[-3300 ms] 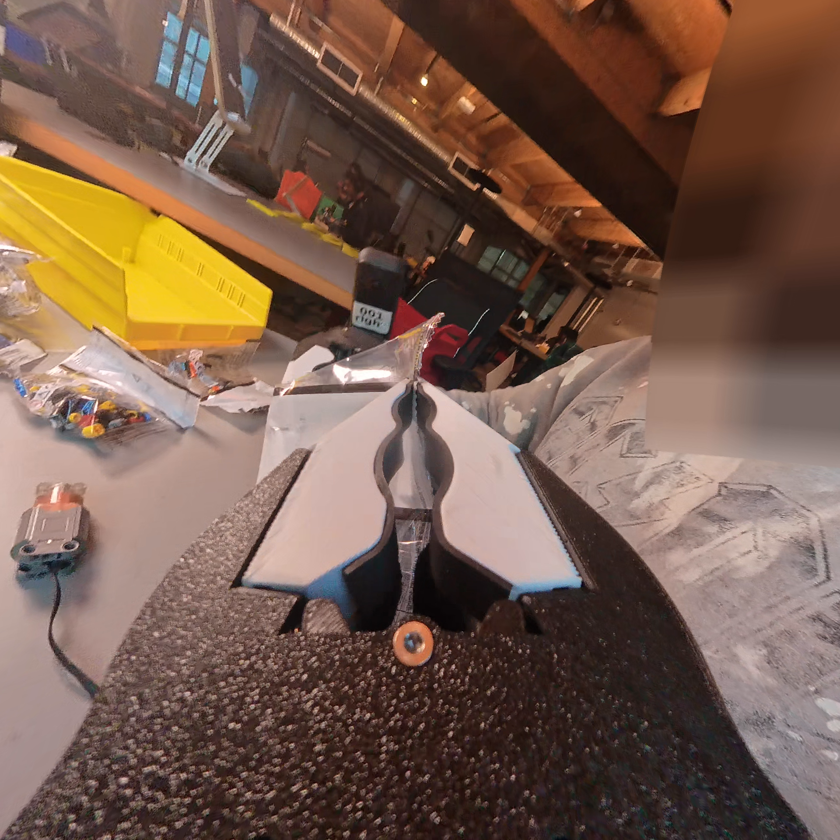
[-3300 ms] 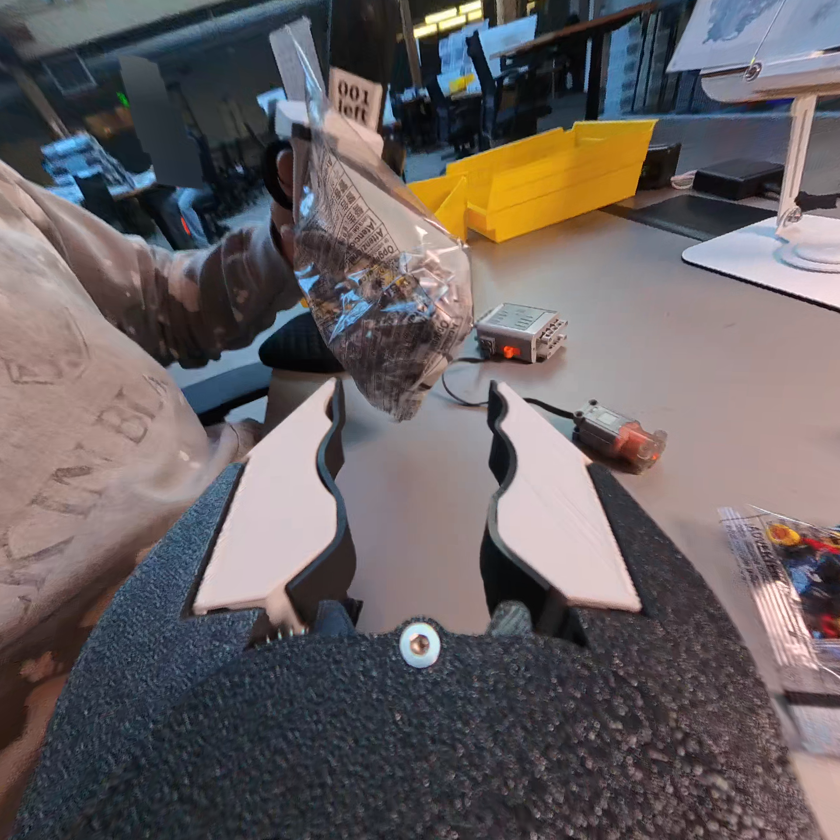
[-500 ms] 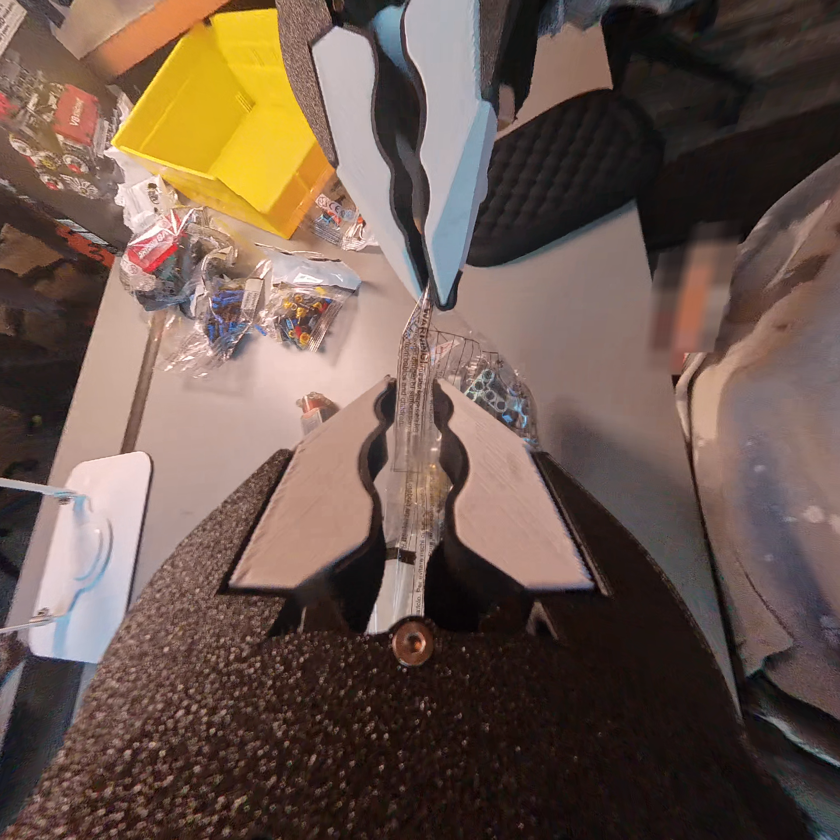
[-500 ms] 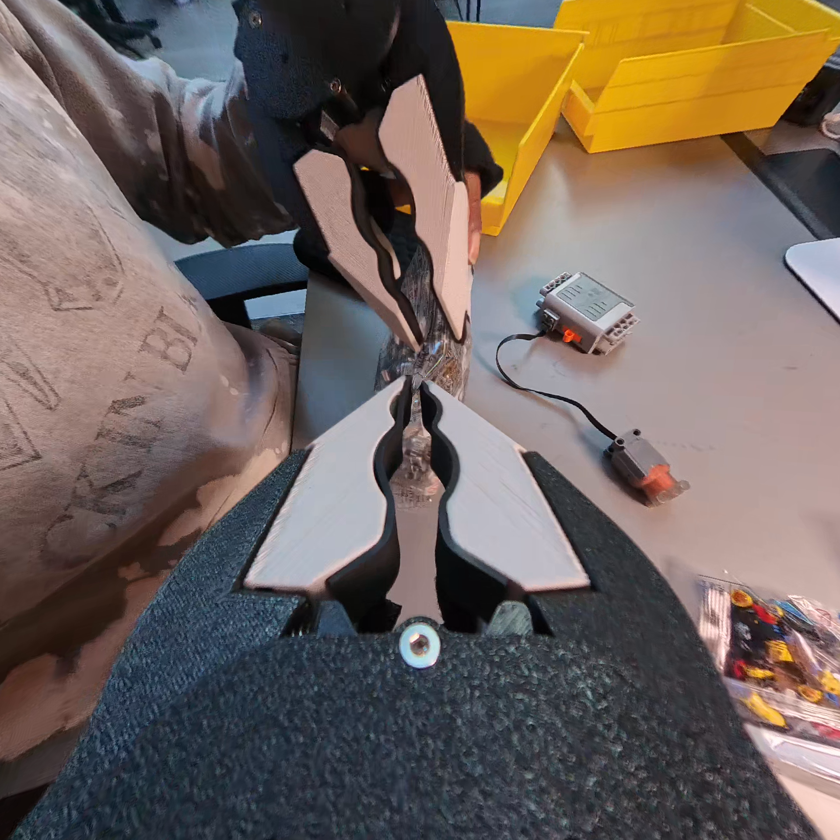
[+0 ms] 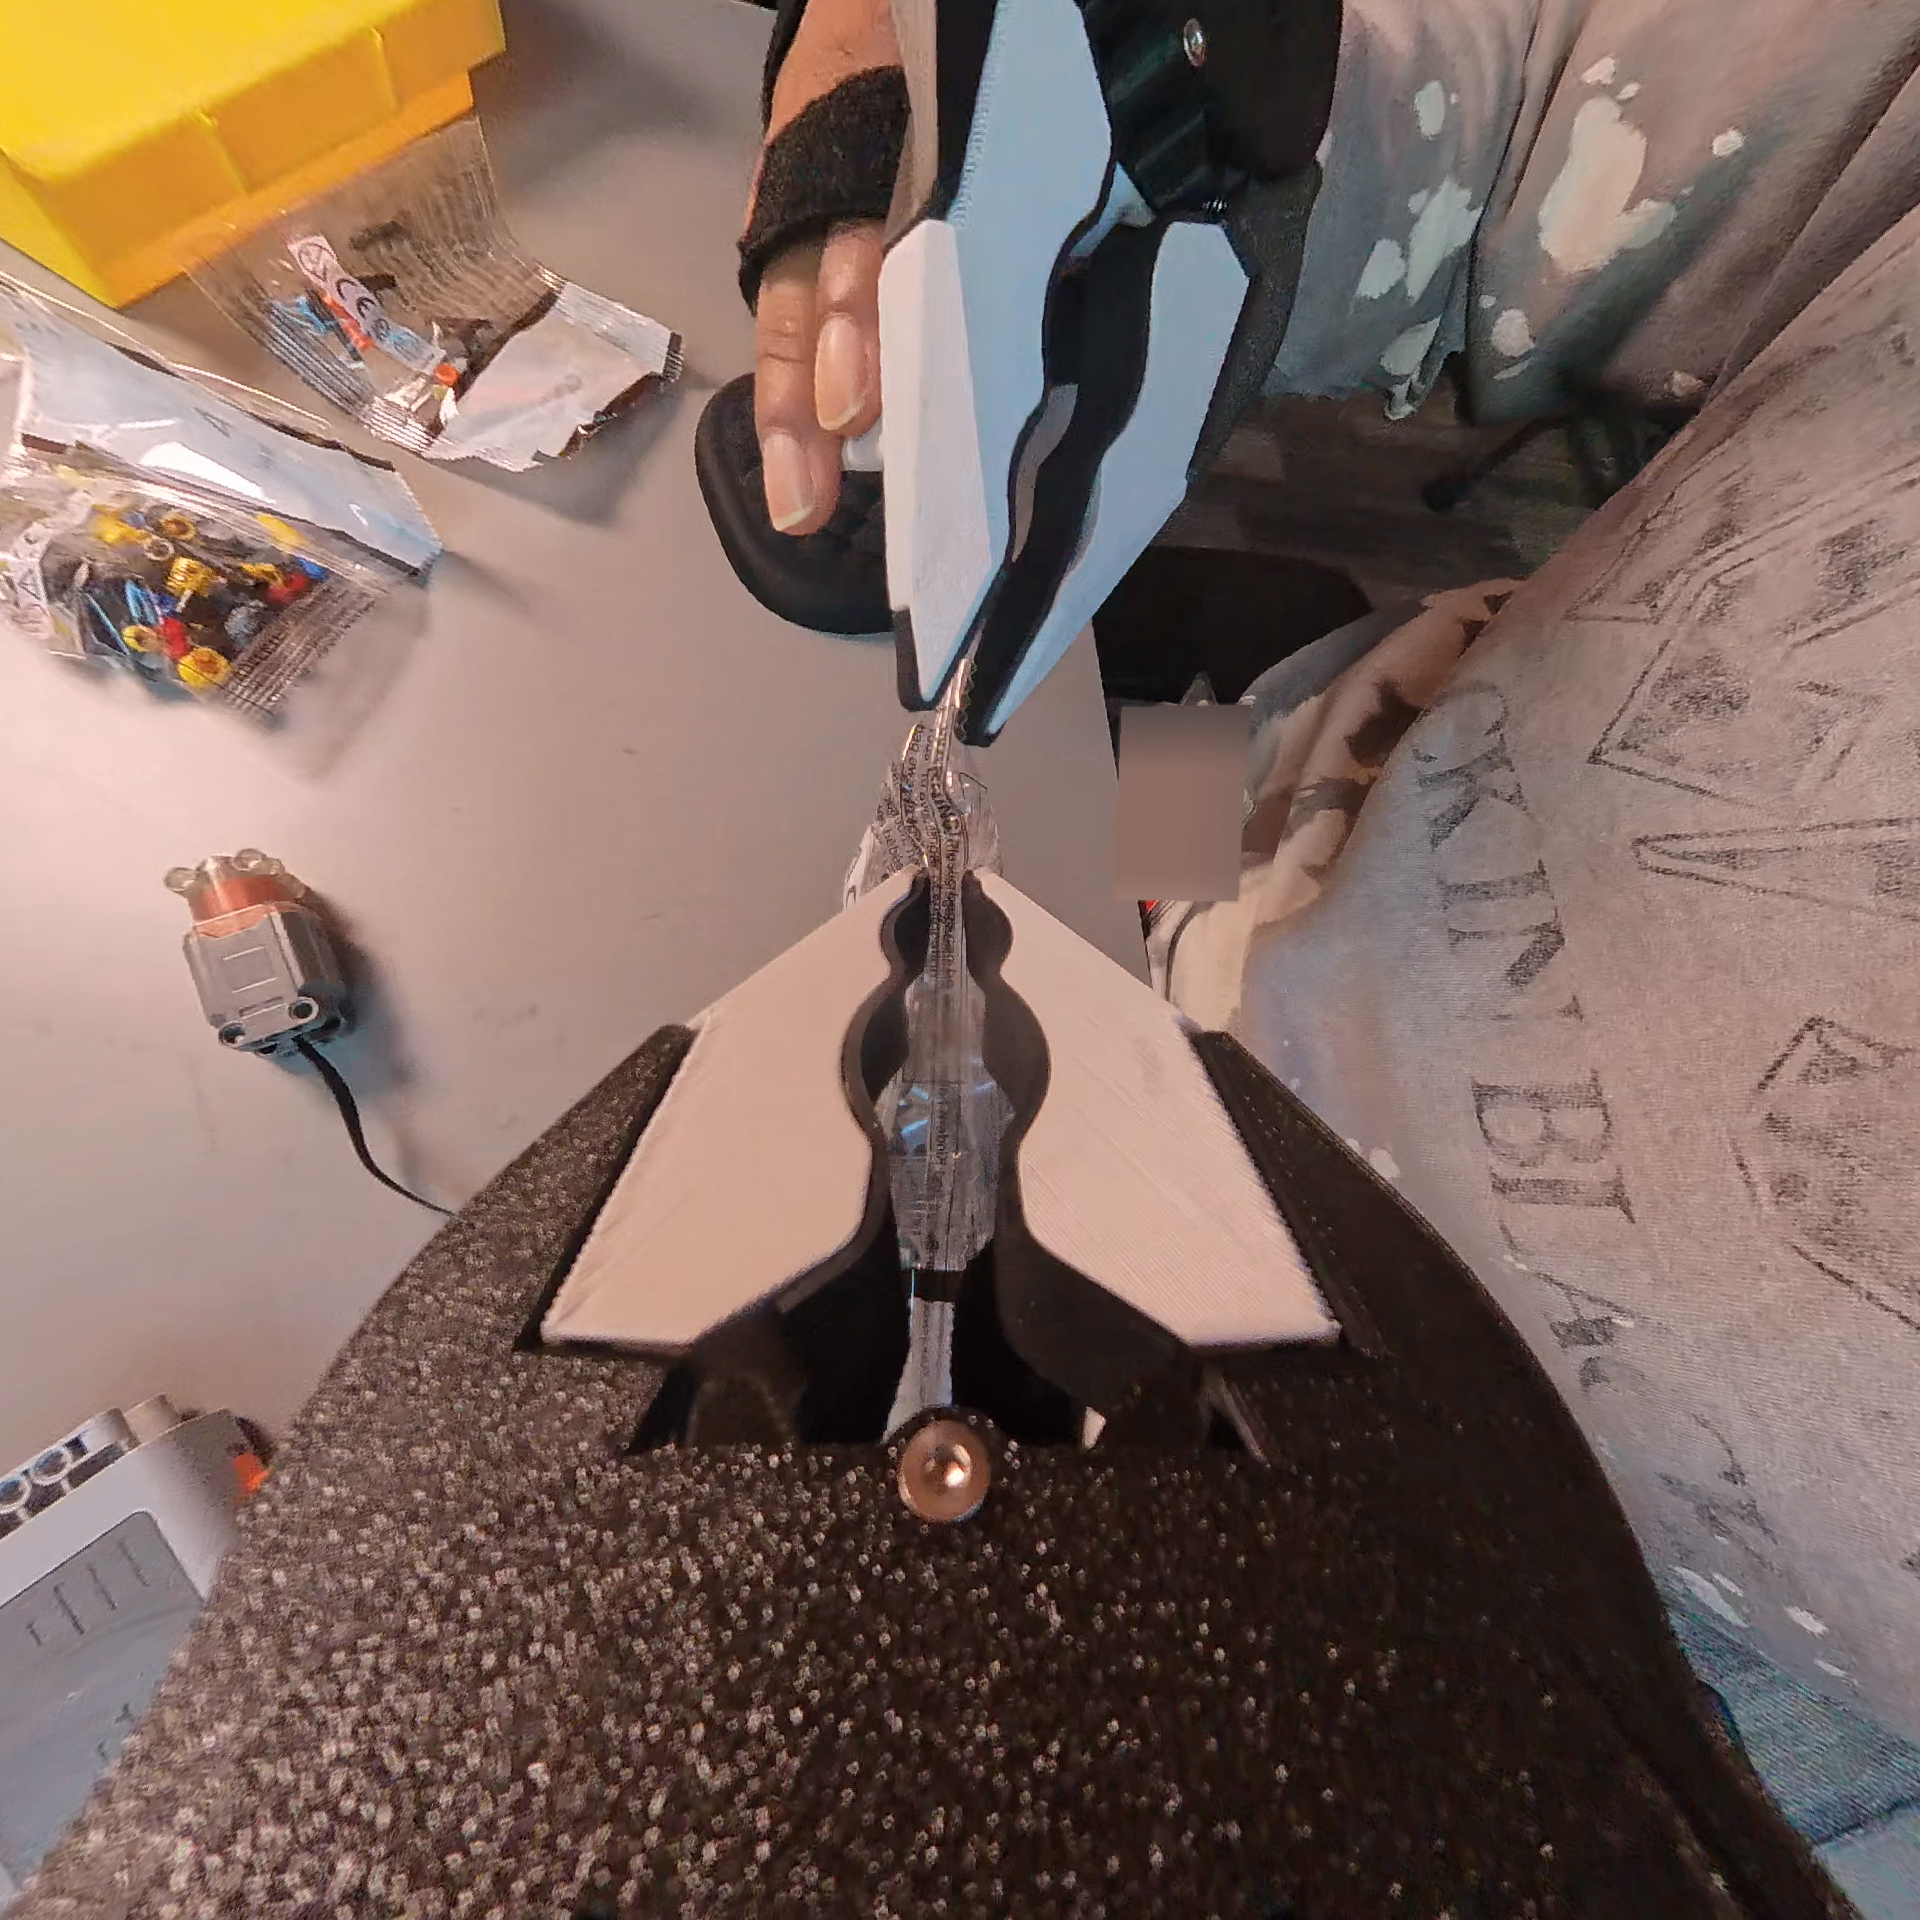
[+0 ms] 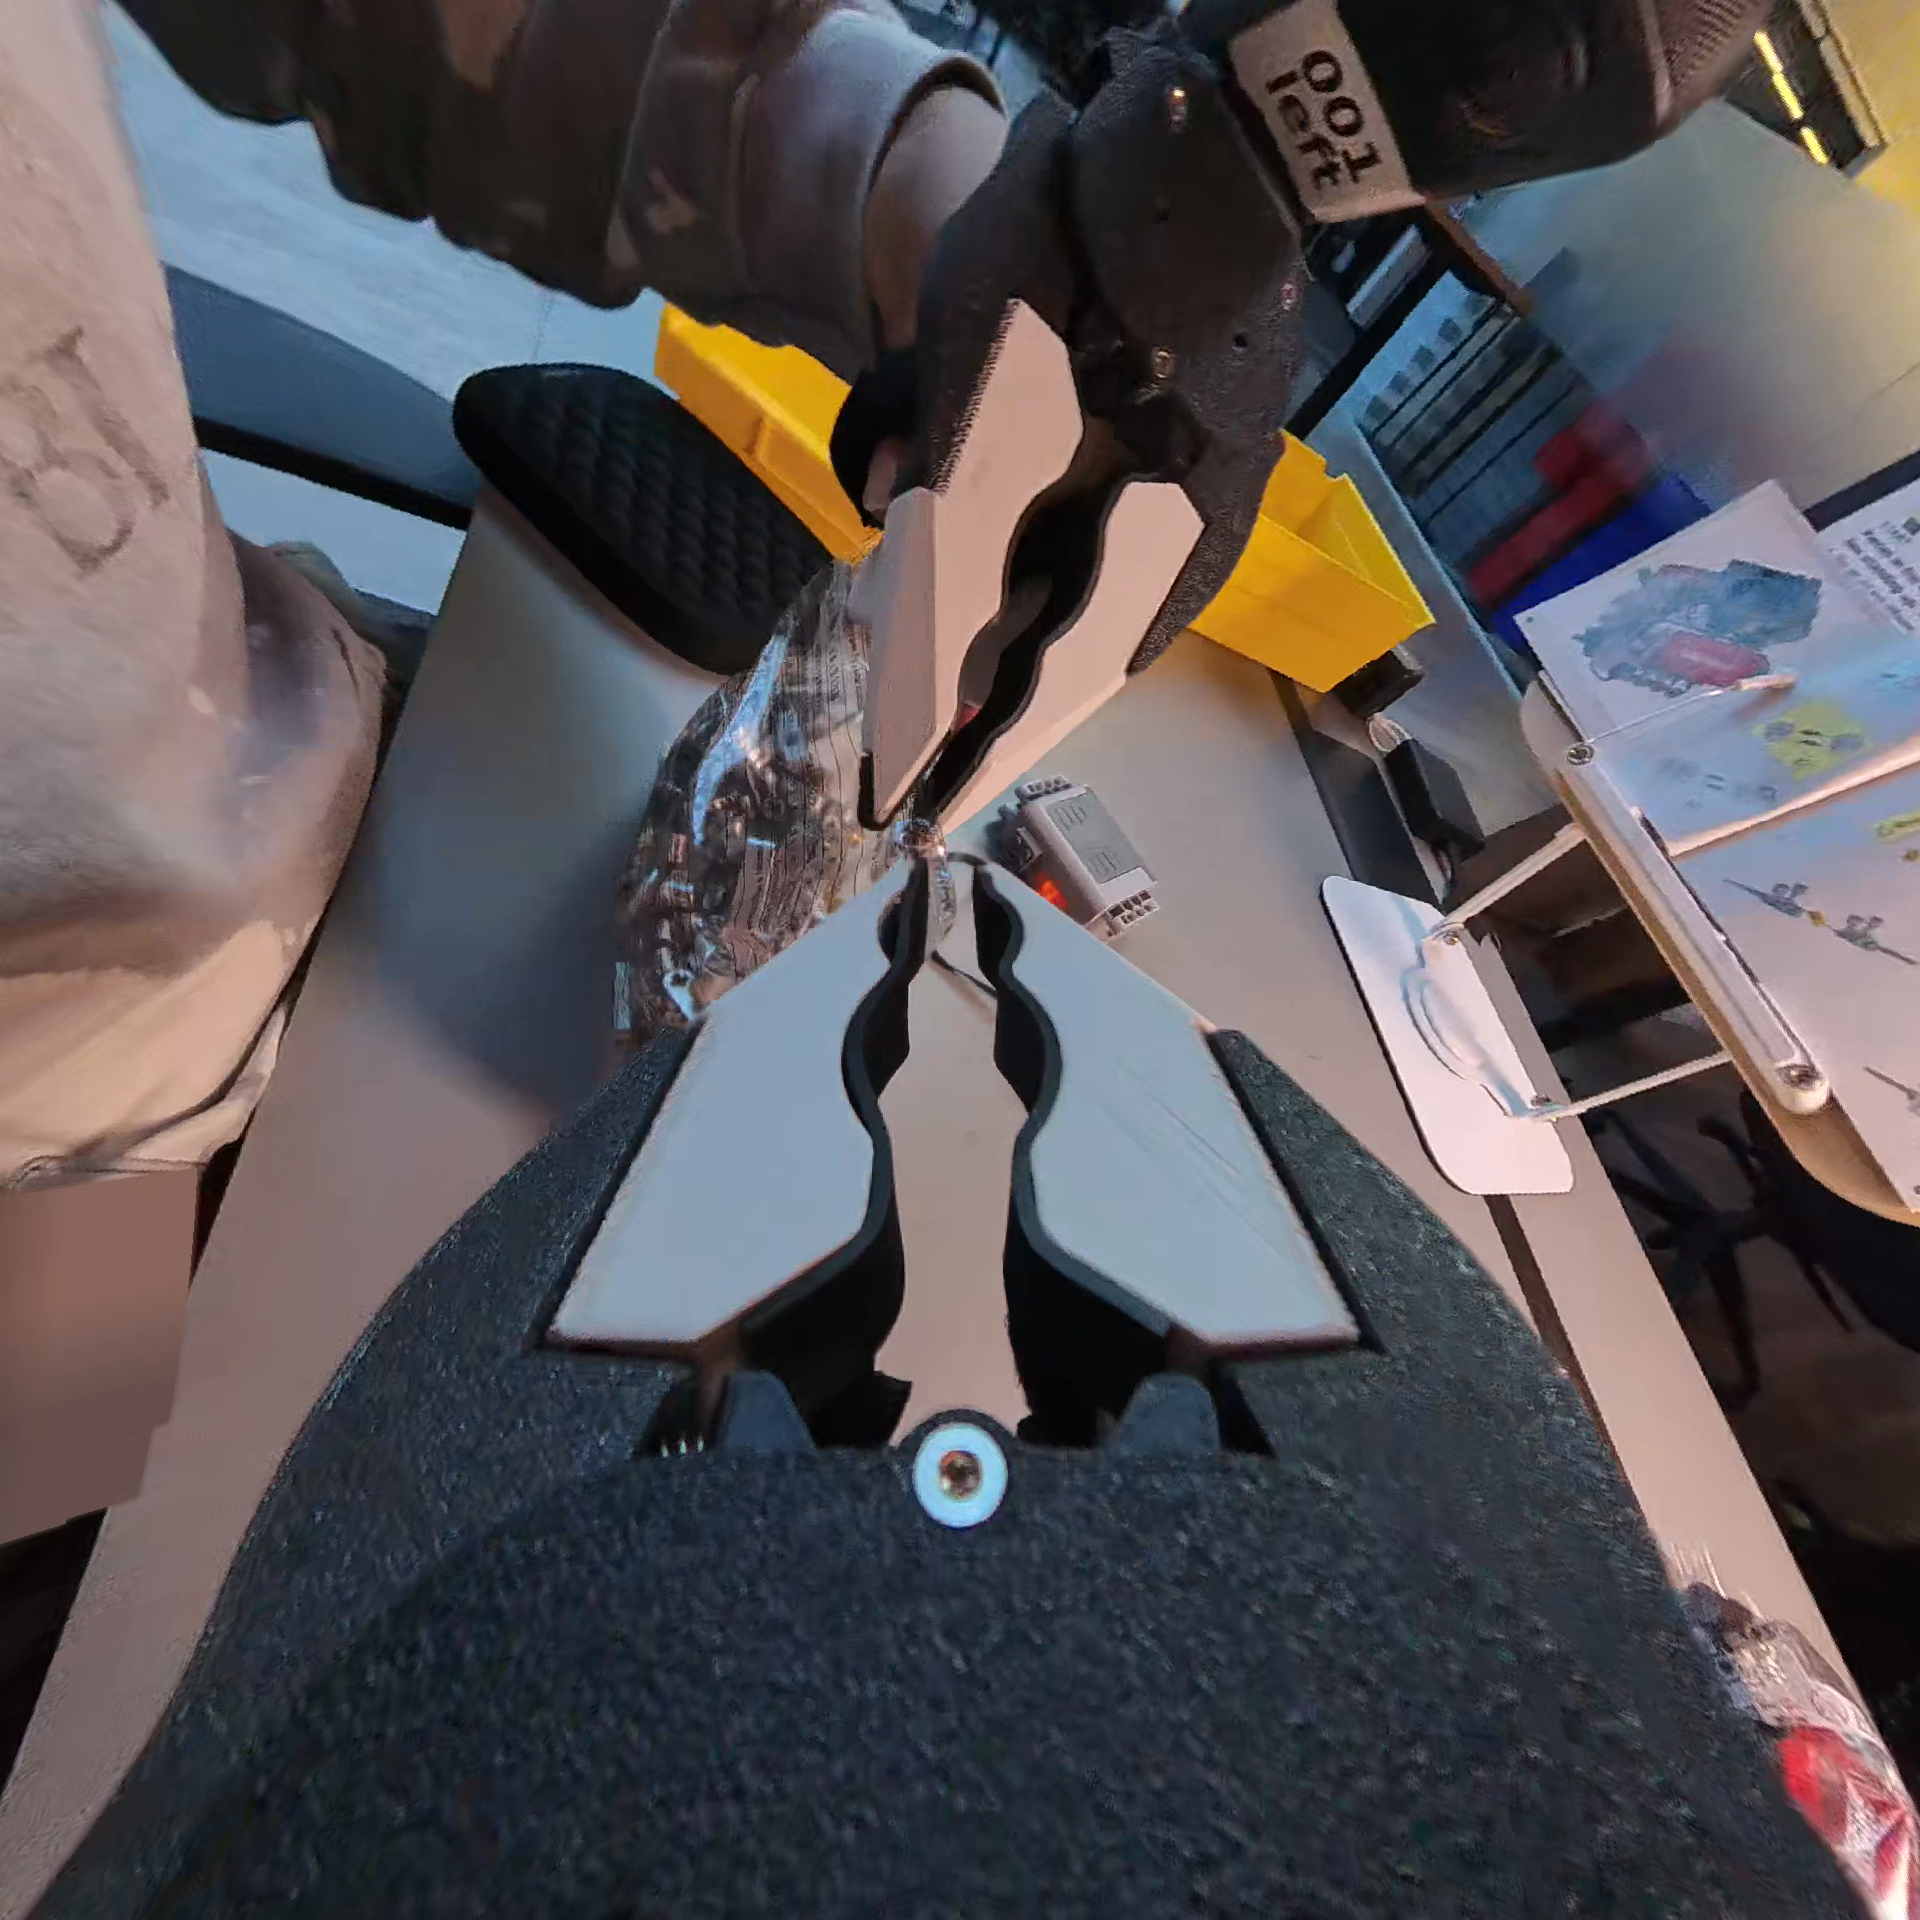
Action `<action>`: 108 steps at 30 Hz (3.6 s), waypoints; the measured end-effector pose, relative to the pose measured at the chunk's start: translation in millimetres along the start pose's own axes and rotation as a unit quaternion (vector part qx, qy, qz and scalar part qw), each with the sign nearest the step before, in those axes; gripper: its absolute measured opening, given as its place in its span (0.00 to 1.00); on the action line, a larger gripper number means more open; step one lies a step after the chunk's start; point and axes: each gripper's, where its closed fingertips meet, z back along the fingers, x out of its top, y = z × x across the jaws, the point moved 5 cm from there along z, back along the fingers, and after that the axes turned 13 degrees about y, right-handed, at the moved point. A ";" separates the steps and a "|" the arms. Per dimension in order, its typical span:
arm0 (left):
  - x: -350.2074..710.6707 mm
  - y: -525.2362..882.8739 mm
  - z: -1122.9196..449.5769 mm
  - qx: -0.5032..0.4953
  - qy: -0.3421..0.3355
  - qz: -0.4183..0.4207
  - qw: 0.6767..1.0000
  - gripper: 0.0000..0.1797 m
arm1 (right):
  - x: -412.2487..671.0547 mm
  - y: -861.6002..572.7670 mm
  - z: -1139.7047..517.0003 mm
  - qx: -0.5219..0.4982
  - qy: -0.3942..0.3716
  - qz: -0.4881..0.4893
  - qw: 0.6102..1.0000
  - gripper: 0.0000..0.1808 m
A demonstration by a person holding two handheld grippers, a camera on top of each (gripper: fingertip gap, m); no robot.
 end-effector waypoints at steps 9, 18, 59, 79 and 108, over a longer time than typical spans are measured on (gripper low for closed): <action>-2.6 1.2 -5.2 -0.040 0.001 0.014 0.999 0.01 | -3.1 4.3 -7.9 0.068 0.038 -0.008 0.997 0.02; 2.2 -5.3 11.1 0.109 -0.040 -0.063 0.991 0.11 | -2.5 -13.3 -13.9 0.220 0.009 -0.289 0.932 0.00; 13.8 9.3 -35.5 0.048 0.006 -0.047 0.998 0.00 | -28.0 8.9 -9.7 0.171 0.102 -0.138 0.970 0.00; -6.9 41.9 -43.4 -0.142 -0.047 0.117 0.982 0.00 | -36.2 26.1 -28.6 -0.062 0.143 0.270 0.950 0.00; 6.6 26.9 -35.9 0.028 -0.084 -0.028 0.996 0.00 | -41.7 -7.4 -16.7 0.172 0.008 -0.145 0.974 0.00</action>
